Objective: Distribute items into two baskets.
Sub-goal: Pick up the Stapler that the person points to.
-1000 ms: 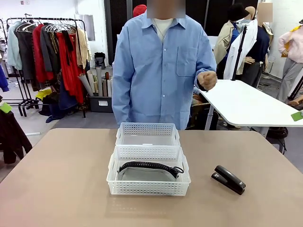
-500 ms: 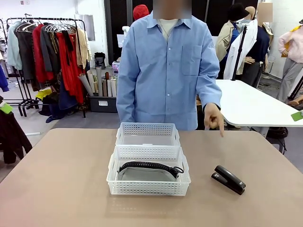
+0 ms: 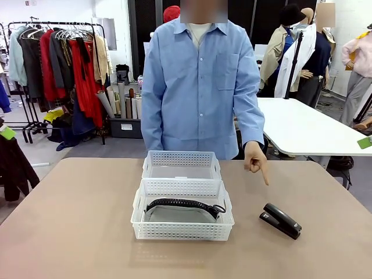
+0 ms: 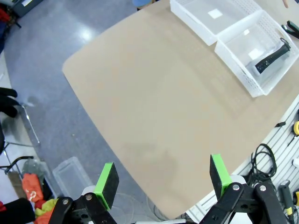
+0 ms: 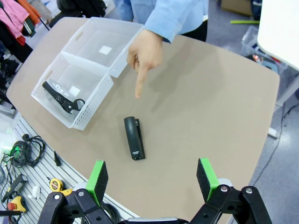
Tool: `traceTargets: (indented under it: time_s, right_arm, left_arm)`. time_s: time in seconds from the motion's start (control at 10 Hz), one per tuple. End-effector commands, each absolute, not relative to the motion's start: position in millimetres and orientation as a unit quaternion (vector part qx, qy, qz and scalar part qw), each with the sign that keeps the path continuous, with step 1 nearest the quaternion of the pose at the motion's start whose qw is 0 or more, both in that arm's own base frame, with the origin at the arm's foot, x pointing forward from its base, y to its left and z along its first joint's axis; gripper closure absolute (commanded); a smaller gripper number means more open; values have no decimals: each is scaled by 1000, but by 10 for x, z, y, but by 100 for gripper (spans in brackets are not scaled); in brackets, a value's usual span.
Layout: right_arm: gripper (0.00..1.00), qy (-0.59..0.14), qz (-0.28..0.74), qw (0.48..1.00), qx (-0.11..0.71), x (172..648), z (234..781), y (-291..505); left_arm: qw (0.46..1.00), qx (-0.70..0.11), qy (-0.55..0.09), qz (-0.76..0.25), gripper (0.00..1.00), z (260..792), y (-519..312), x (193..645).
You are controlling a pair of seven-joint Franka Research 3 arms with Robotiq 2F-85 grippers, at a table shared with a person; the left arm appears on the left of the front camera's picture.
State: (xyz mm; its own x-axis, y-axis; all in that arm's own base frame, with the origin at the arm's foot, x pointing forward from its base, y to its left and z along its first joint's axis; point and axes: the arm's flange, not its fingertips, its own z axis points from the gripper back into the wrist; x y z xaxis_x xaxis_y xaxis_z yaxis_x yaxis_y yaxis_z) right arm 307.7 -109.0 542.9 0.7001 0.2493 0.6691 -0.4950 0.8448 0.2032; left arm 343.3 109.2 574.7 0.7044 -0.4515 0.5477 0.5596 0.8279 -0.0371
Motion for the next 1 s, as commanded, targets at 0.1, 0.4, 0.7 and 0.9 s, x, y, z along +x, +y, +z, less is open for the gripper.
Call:
traceTargets:
  time_s: [0.1, 0.4, 0.7, 0.9]
  right_arm:
    - [0, -330, 207, 901, 192, 3076, 5436, -1084]
    - [0, -328, 206, 903, 187, 3077, 5429, -1090]
    - [0, -289, 238, 909, 182, 3245, 5353, -737]
    - [0, -261, 261, 910, 187, 3319, 5200, -481]
  left_arm:
    - [918, -102, -265, -276, 0, 5734, 1116, 3434]
    - [918, -102, -265, -276, 0, 5734, 1116, 3434]
    - [918, -102, -265, -276, 0, 5734, 1116, 3434]
    - [918, -102, -265, -276, 0, 5734, 1116, 3434]
